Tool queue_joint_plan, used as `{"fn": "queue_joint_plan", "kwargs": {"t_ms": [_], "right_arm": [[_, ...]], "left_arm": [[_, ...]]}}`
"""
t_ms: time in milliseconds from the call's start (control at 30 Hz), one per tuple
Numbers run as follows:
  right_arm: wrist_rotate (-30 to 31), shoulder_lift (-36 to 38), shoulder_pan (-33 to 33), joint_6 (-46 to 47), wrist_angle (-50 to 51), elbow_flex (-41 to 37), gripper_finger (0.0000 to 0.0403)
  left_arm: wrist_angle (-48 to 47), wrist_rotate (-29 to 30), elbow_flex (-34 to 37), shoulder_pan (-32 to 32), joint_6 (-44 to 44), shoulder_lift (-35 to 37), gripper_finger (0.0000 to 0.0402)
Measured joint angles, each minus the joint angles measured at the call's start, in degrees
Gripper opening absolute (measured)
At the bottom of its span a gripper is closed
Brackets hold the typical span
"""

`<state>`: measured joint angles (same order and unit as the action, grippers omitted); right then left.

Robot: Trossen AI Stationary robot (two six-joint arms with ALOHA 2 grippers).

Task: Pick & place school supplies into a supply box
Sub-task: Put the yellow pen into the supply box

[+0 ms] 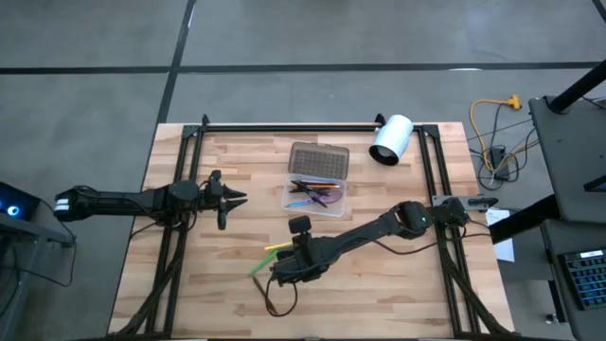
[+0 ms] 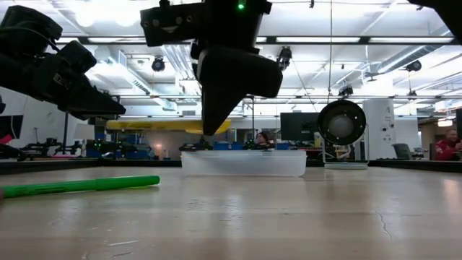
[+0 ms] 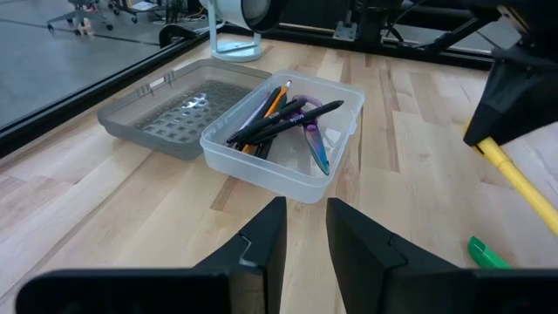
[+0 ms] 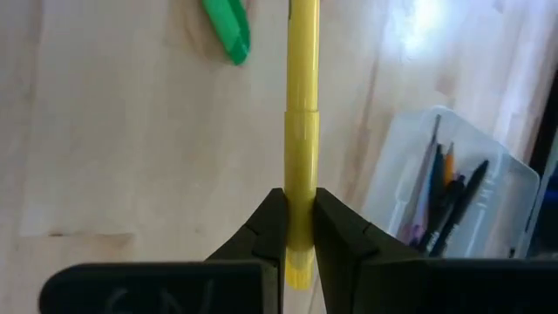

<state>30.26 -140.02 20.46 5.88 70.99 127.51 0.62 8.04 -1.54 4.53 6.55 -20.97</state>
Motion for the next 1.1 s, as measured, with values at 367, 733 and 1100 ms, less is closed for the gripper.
{"fn": "queue_joint_plan", "kwargs": {"t_ms": [367,733,1100], "right_arm": [[6.0,1.9,-0.1,4.8,4.2,-0.9,0.0026],[7.4,2.4,-1.1,6.0,4.2,-2.3,0.0026],[8.7,9.8,-2.8,5.7,-3.2,-15.0,0.0026]], "left_arm": [[0.0,0.0,0.0,0.0,0.0,0.0,0.0069],[0.0,0.0,0.0,0.0,0.0,0.0,0.0069],[0.0,0.0,0.0,0.0,0.0,0.0,0.0069]]}}
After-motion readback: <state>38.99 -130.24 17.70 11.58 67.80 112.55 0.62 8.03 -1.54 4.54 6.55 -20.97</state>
